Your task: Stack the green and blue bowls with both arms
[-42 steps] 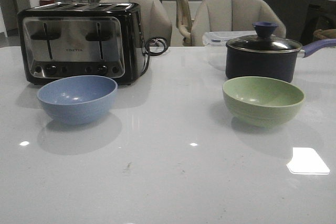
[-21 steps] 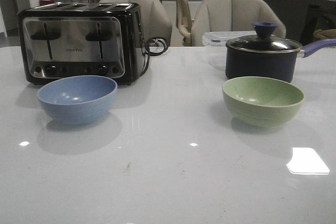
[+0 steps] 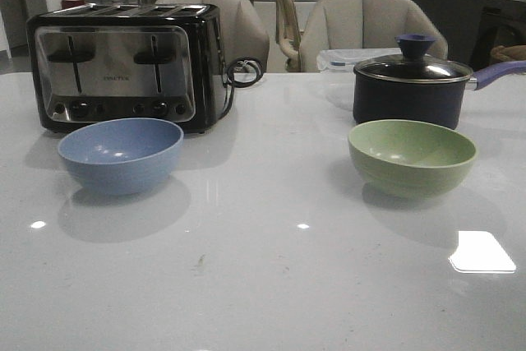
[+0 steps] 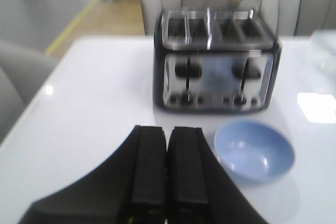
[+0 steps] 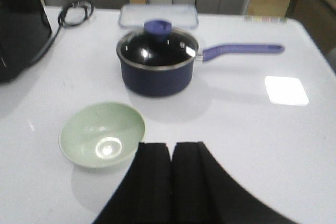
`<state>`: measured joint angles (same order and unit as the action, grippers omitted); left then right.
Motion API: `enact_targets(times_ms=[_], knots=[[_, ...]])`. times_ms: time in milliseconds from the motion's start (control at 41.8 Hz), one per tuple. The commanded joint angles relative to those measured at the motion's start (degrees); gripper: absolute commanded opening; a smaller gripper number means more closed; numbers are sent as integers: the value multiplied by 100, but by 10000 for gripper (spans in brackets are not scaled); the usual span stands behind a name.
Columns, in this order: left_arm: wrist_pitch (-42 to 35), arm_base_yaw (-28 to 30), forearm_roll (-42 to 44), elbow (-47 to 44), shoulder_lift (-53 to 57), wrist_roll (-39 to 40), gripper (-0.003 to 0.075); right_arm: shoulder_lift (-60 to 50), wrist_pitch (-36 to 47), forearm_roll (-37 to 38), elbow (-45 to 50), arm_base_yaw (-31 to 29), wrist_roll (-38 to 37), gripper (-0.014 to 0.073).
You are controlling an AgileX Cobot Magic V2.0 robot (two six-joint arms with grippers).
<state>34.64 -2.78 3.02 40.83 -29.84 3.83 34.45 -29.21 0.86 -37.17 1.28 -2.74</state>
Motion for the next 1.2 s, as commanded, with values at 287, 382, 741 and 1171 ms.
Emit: enact_targets(times_ms=[287,382,741,1171], knots=[[256,-31,-41,173,-1148,38,99,1659,-369,79,-203,-5,31,36],[299,-31,-41,173,-1321,38,106,1878,-369,79,-203,-5,31,62],[217,-31,17,173,-1434,-27,601,2033,-274,70,-209,-5,31,608],[60,-1612,-192,173,-1434,-270,601,3356,-600,-340,-1431,20,43,568]])
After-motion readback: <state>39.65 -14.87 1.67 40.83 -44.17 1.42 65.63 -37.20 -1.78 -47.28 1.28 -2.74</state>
